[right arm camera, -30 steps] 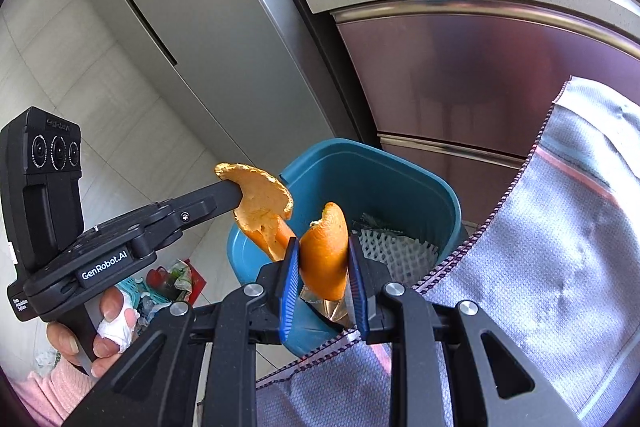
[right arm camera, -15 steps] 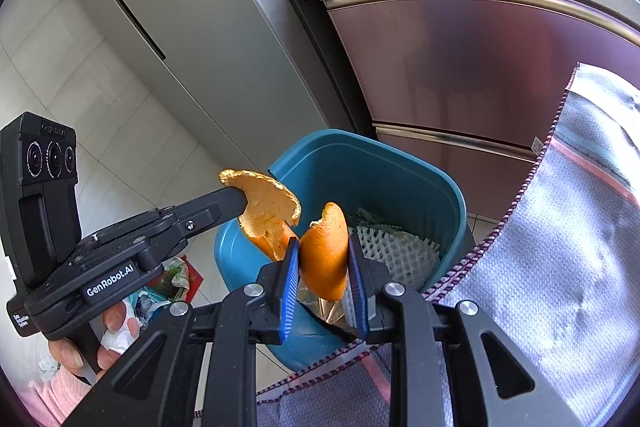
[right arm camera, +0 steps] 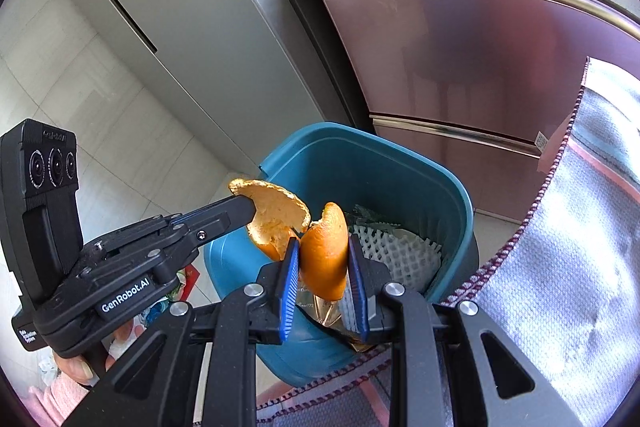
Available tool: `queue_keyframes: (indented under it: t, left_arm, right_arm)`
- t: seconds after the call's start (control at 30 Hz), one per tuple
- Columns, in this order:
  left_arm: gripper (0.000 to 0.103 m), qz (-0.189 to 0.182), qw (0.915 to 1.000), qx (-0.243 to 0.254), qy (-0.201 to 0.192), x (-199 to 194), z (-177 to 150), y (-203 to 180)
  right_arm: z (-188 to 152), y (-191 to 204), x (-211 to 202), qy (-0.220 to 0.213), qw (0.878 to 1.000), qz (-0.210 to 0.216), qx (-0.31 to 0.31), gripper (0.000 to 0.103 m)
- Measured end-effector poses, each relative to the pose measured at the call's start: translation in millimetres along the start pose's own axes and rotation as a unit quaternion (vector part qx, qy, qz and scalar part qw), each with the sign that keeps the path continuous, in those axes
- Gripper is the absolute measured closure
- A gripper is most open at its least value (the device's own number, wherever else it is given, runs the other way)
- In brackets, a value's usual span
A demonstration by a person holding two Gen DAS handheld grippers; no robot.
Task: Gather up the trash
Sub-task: 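Lower both grippers with the orange peels down into the teal bin, then open the left gripper to drop its peel while the right opens too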
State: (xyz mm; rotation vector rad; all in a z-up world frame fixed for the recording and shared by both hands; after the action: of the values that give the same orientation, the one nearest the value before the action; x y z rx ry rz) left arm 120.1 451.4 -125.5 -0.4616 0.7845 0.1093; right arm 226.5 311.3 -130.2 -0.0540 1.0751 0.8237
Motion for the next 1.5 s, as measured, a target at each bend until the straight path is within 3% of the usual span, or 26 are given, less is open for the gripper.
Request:
queue_keyframes:
  t: [1.5]
  left_arm:
    - [0.099, 0.032, 0.9982, -0.009, 0.049, 42, -14, 14]
  right_arm:
    - [9, 7, 32, 0.047, 0.998, -0.036, -0.003, 0.081]
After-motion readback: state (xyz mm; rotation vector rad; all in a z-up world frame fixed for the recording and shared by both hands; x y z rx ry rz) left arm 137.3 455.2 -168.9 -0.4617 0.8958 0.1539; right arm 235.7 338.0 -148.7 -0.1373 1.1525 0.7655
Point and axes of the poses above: each gripper's, at about its wrist camera, not at the fingertips, and x roughly the way its jaws point, y to its left, z to its top, the point moved 5 cm from there along x, roughly the way its jaws point, and after that the axes turned 3 degrees about -z, right-handed, at the moved point
